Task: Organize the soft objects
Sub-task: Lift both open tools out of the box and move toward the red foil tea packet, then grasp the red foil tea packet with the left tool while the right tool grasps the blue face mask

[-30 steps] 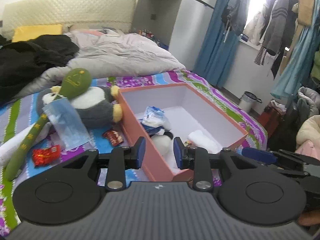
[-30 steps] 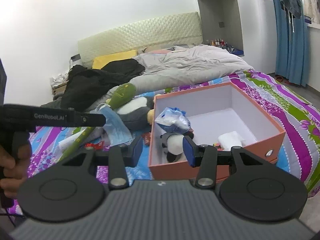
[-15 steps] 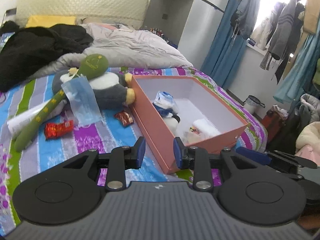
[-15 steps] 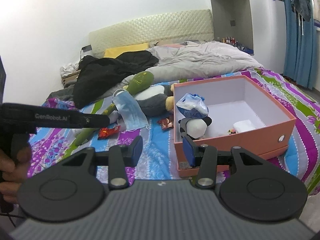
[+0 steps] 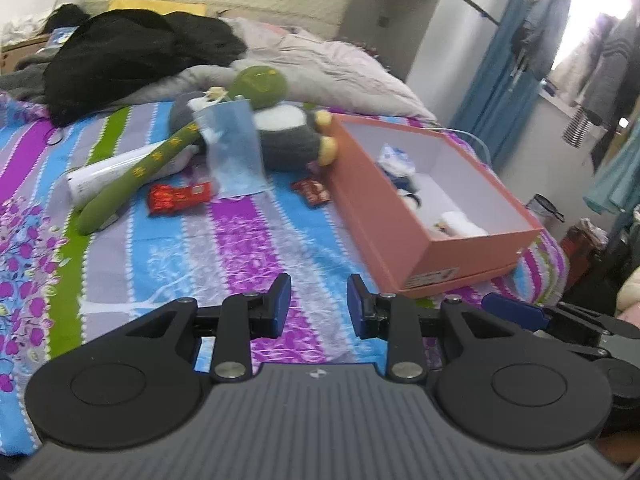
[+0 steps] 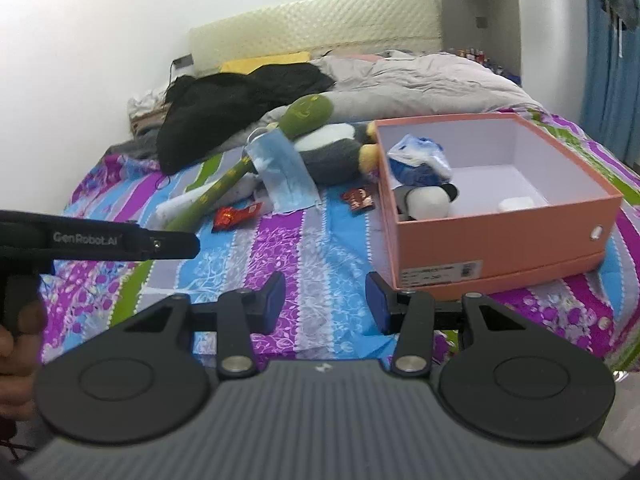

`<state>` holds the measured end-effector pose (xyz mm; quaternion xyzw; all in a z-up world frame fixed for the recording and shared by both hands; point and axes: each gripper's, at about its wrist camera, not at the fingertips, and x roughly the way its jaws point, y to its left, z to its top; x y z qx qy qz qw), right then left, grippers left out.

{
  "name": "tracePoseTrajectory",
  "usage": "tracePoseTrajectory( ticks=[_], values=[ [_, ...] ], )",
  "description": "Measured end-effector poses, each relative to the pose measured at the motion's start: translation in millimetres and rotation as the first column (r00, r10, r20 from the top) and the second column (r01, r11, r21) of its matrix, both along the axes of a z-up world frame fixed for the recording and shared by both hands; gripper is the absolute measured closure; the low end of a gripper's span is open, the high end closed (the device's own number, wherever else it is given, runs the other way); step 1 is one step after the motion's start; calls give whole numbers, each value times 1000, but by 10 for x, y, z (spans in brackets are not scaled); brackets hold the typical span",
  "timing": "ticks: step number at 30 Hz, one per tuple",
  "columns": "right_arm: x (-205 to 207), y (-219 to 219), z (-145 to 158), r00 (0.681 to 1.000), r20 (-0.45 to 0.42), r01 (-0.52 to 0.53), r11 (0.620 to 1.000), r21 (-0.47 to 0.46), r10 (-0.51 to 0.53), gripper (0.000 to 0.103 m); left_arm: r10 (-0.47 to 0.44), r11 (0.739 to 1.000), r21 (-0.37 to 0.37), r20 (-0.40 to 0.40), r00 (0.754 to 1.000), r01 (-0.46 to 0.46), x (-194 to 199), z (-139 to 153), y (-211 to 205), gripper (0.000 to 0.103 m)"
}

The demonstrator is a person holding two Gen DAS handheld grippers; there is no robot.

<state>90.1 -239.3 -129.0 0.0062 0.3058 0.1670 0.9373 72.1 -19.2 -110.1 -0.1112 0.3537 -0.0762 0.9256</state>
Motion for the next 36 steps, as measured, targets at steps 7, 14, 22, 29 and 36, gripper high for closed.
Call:
tracePoseTrajectory(
  ticks=[7,14,22,29,36],
  values=[
    [279,265,-132,999,9,-48,997,-55,48,56,47,999,-19,-26,999,-48,222,-181,259,61],
    [688,459,-270,997,31,-67,994,-82,70,56,82,997,11,-52,995,-81,594,-445,478,61],
    [1156,693,-416,995,21,-99,994,-56,100,56,189,982,36,-51,981,-187,1053,-729,802,61],
    [1645,860,-668,996,-9,-92,994,-66,91,56,246,969,37,-50,968,-245,1494,-992,984,57],
    [2089,1023,-890,995,-42,-87,995,-48,85,56,241,969,67,-74,968,-236,1890,-1252,1086,56]
  ],
)
